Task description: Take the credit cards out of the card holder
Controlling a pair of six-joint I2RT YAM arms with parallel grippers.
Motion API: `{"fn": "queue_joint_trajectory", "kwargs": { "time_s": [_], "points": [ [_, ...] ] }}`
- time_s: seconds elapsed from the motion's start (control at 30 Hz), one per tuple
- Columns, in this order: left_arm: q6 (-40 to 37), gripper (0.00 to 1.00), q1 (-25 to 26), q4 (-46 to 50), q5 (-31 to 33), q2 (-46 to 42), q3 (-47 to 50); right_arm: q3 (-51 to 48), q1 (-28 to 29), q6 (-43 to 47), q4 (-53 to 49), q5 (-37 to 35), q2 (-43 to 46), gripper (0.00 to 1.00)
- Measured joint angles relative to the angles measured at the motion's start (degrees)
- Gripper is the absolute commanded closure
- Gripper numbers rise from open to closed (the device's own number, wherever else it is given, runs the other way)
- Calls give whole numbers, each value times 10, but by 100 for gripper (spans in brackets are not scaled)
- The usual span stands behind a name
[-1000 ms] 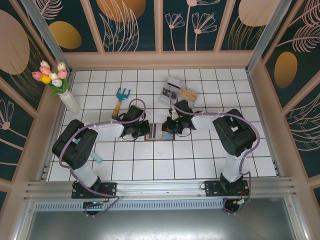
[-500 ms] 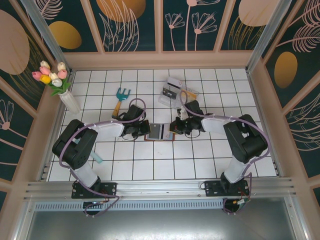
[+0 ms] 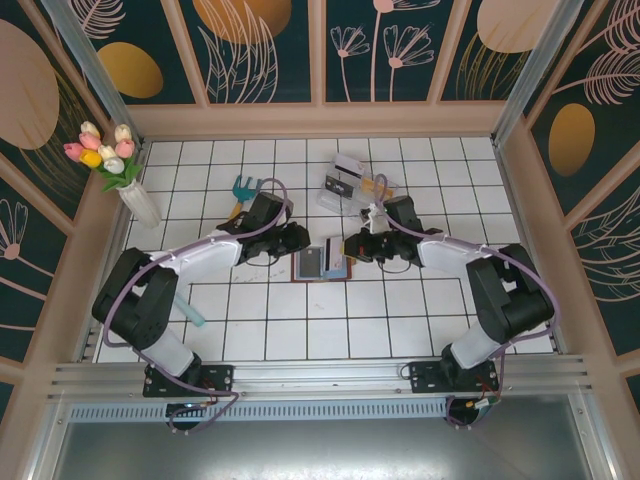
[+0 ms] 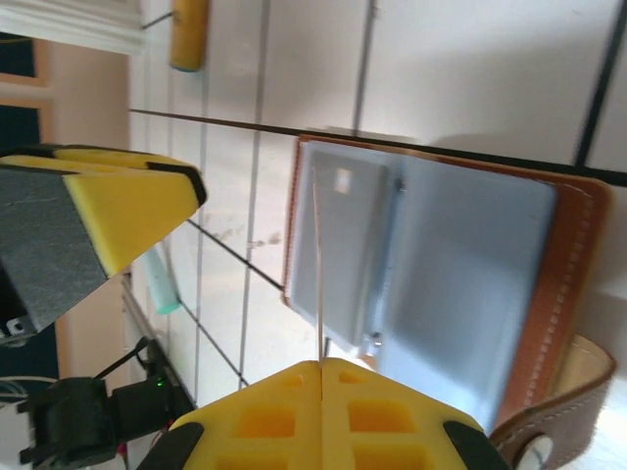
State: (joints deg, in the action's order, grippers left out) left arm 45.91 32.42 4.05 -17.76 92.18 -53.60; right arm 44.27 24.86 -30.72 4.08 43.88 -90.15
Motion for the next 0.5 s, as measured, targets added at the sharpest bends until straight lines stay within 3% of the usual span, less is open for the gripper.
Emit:
{"fn": "queue_joint_trajectory", "kwargs": {
  "time_s": [0.3,0.4,0.5],
  "points": [
    [47,29,-59,-83,-99,-69,14,31,-26,-34,75,99,34,98],
    [68,23,-63,-122,-134,-78,2,67,-36,-53,103,129,37,98],
    [87,26,-62,-161,-169,-78,-17,94,-49,-80,138,154,38,98]
  ]
}}
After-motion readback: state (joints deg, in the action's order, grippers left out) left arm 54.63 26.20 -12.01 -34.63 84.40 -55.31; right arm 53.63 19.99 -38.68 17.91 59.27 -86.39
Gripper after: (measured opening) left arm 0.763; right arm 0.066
